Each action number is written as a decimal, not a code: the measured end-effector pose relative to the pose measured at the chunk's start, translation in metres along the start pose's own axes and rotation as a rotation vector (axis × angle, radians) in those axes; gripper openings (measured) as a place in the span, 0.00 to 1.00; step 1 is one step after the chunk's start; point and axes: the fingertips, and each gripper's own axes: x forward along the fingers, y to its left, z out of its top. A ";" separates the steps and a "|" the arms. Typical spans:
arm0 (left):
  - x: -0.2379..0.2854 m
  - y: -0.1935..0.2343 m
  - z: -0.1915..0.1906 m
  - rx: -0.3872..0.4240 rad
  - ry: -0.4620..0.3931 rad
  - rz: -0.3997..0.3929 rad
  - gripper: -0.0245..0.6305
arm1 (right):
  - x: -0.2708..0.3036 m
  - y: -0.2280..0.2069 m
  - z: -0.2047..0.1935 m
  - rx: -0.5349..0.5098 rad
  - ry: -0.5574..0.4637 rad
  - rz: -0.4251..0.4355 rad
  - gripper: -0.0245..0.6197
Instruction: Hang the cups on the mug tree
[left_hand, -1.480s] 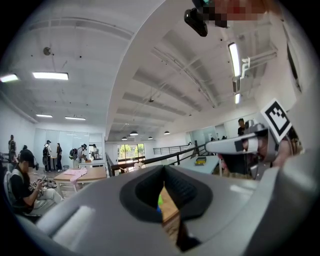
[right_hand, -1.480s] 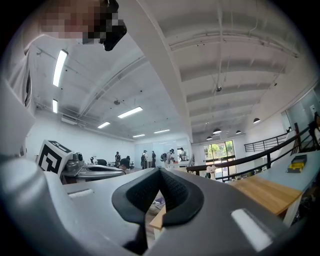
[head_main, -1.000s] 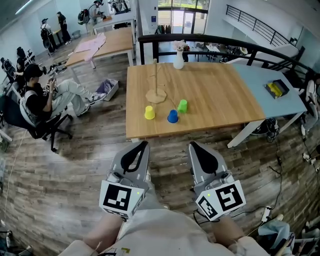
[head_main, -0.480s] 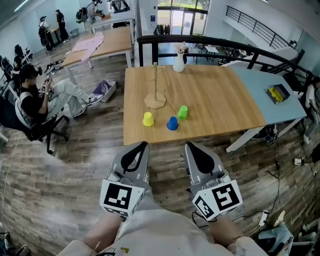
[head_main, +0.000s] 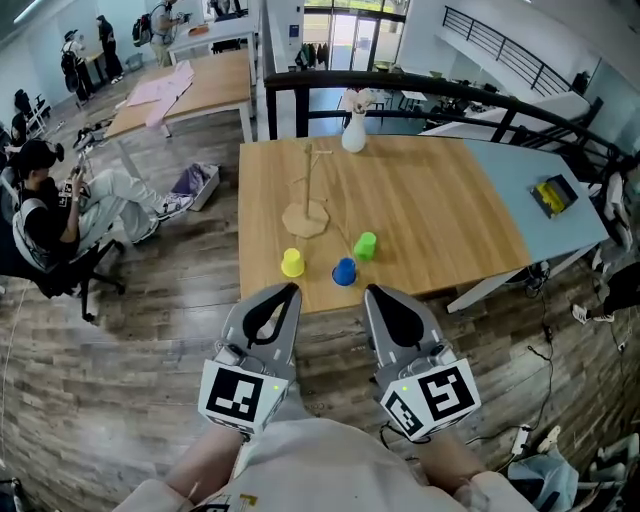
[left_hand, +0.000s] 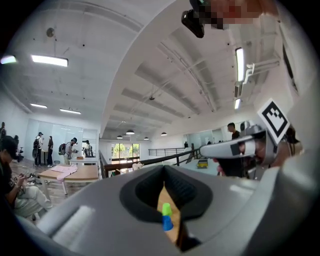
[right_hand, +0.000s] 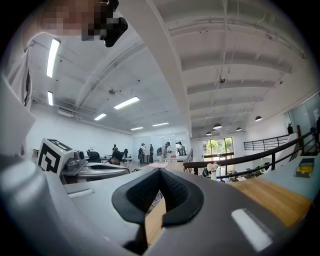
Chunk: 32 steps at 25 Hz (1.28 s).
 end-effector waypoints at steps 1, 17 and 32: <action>0.008 0.008 0.000 -0.001 0.001 -0.002 0.04 | 0.010 -0.003 0.002 -0.001 0.002 -0.002 0.04; 0.127 0.160 -0.007 -0.024 0.013 -0.059 0.04 | 0.200 -0.041 0.017 0.047 0.046 -0.023 0.04; 0.184 0.240 -0.031 -0.063 0.058 -0.110 0.04 | 0.293 -0.068 0.002 0.066 0.083 -0.111 0.04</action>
